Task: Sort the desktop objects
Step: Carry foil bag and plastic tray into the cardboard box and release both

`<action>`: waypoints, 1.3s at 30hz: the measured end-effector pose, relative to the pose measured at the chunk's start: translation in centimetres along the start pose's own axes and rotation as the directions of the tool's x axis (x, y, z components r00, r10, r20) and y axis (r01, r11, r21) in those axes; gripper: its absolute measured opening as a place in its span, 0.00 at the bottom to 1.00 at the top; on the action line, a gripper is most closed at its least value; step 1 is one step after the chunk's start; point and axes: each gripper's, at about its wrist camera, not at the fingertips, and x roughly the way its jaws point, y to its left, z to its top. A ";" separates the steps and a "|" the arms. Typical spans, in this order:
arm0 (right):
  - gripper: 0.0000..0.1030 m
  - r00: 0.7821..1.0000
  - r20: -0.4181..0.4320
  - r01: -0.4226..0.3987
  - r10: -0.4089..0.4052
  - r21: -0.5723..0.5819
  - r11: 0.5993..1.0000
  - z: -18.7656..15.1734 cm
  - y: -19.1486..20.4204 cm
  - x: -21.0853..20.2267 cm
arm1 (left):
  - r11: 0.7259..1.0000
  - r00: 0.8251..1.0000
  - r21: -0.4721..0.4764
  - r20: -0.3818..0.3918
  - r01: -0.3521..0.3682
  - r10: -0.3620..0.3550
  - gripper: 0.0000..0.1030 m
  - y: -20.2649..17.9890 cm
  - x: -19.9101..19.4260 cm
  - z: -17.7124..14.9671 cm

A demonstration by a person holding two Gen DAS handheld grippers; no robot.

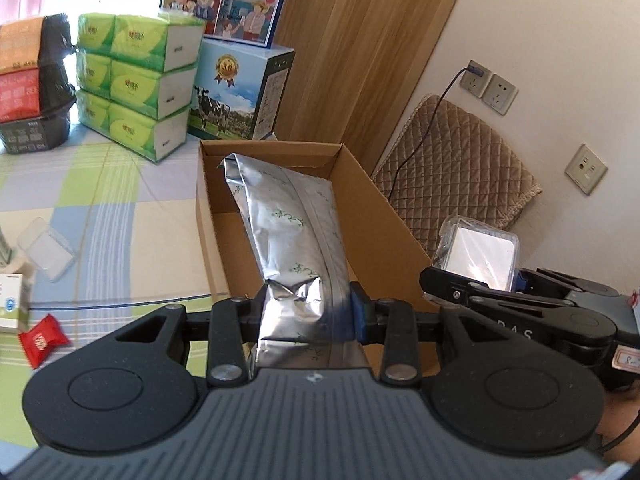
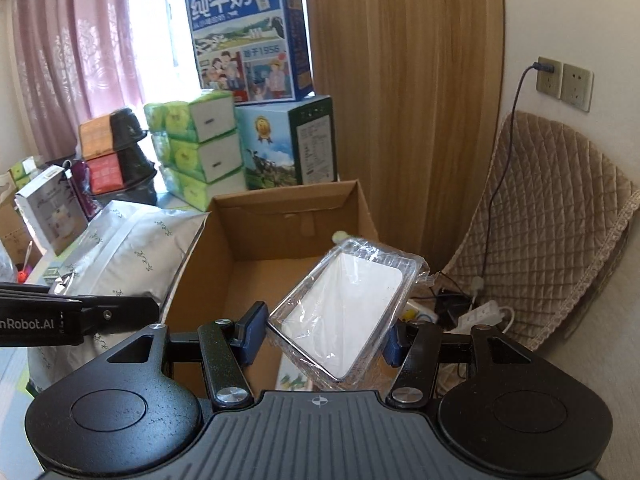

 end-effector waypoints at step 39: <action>0.72 0.998 -0.030 -0.052 0.054 0.063 0.997 0.1 1.5 0.0 | 0.996 0.996 -0.005 0.029 -0.087 0.087 0.46 4.0 -3.0 -0.8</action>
